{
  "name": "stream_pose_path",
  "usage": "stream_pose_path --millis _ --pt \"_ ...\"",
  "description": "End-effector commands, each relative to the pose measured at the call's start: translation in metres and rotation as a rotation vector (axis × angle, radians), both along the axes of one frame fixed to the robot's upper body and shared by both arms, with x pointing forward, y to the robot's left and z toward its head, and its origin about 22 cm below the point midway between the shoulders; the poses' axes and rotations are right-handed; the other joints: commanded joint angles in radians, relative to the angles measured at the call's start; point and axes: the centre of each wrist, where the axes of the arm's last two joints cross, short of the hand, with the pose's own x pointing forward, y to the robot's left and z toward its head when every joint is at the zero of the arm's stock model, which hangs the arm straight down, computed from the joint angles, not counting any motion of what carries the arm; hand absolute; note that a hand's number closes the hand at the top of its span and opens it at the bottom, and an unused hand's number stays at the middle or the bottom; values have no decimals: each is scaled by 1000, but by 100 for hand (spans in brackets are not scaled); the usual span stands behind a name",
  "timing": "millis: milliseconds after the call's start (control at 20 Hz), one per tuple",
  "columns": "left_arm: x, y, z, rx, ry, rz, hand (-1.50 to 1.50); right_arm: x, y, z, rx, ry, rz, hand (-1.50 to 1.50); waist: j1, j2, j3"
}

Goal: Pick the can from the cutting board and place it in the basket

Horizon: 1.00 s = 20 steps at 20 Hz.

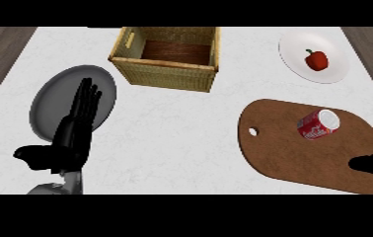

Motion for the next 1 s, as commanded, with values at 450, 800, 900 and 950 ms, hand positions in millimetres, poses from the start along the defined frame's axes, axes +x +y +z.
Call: stream_pose_path --millis 450,800,900,950 --pt "1 -7 13 -1 -16 -3 0 23 4 0 -116 241 -176 -150 13 3 3" --pt "8 5 -2 7 8 -1 0 27 -8 -36 -65 233 -161 -150 -1 4 5" --pt "-3 11 -1 -11 10 -21 0 20 4 -57 -50 226 -155 -150 3 4 5" --pt "-1 7 9 -19 -6 -9 0 20 3 -50 -50 223 -151 -150 3 3 5"
